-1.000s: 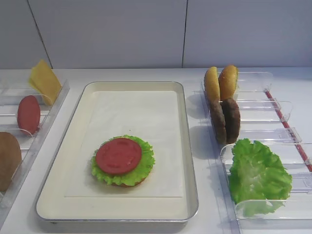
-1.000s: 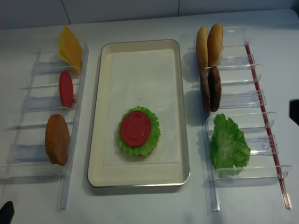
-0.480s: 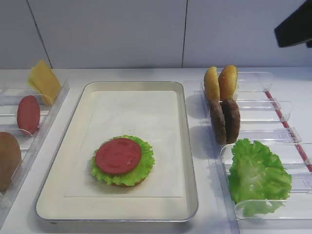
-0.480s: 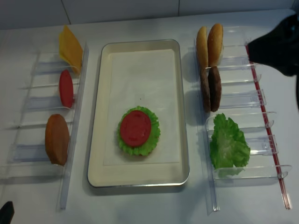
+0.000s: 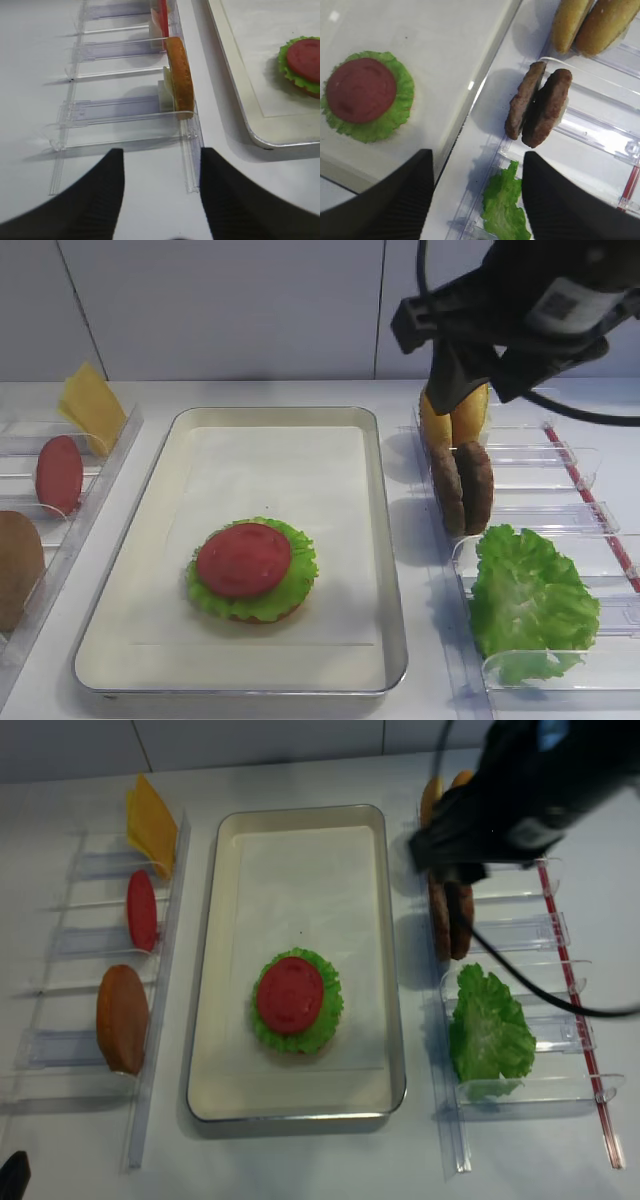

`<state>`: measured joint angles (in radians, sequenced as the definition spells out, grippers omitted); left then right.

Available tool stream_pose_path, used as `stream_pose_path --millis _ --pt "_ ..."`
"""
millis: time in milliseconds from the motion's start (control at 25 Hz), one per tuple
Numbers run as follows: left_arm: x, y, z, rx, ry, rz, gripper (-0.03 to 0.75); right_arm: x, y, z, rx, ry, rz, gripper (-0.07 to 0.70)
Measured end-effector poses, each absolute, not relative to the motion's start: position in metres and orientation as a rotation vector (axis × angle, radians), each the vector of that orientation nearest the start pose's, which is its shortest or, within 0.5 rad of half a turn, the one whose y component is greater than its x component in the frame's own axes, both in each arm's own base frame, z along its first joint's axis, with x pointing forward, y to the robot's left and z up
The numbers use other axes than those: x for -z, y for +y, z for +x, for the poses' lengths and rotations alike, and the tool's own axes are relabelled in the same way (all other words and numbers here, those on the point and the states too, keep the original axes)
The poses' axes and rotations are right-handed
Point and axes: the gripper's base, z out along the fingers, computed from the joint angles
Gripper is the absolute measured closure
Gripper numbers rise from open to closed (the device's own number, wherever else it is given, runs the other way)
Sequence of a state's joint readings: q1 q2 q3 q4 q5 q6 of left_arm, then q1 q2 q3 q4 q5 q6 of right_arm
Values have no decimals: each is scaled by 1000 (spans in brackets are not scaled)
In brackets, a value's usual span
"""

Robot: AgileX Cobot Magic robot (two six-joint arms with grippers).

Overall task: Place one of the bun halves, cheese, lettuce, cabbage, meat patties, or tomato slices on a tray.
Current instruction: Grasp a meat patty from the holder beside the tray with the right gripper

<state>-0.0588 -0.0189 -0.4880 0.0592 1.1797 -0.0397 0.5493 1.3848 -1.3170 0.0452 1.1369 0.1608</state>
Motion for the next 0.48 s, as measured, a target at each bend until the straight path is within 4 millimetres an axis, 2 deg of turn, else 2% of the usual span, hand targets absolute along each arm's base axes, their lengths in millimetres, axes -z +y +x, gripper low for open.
stream_pose_path --millis 200,480 --pt "-265 6 -12 -15 2155 13 374 -322 161 261 -182 2790 -401 213" --pt "-265 6 -12 -15 2155 13 374 -293 170 282 -107 2836 -379 213"
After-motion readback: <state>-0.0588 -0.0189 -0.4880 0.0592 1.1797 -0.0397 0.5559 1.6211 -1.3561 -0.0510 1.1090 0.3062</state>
